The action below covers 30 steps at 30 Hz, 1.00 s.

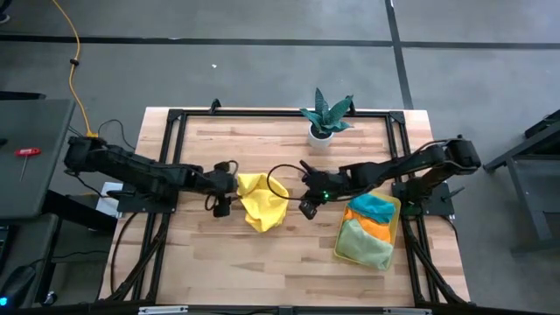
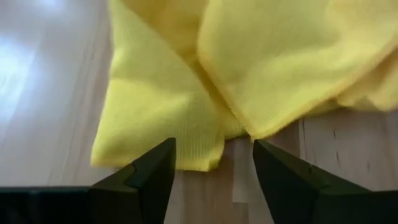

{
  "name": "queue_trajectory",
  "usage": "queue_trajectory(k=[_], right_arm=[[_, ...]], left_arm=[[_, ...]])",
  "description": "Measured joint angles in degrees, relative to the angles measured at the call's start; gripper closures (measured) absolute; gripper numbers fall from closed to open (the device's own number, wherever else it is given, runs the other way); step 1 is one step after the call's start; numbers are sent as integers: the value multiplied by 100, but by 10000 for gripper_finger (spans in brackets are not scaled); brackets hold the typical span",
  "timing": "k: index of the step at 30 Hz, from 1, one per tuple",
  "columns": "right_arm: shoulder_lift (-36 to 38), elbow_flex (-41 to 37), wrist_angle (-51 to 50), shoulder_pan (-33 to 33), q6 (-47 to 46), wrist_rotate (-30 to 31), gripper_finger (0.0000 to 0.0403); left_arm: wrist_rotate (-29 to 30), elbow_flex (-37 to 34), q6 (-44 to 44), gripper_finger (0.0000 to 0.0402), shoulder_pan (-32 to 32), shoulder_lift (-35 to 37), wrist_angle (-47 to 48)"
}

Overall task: Fold microfiber towels
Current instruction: Fold the yellow microfiber cloth

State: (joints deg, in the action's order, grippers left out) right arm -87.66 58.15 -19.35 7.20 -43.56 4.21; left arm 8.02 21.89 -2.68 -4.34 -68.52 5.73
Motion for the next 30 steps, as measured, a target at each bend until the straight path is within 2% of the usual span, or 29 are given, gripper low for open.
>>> queue_trajectory(k=[6,11,16,23,30], right_arm=[[0,20,124,-2,163,-16,403],[0,20,124,-2,220,-17,403],[0,20,124,-2,246,-20,403],[0,24,124,-2,257,13,403],[0,24,160,-2,266,14,403]], left_arm=[[-141,118,944,198,-105,-641,-161],[-136,136,1084,221,-105,-941,-307],[-131,136,1102,273,-69,-943,-295],[426,170,1022,387,-79,-926,-28],[567,880,887,399,-92,-866,1165]])
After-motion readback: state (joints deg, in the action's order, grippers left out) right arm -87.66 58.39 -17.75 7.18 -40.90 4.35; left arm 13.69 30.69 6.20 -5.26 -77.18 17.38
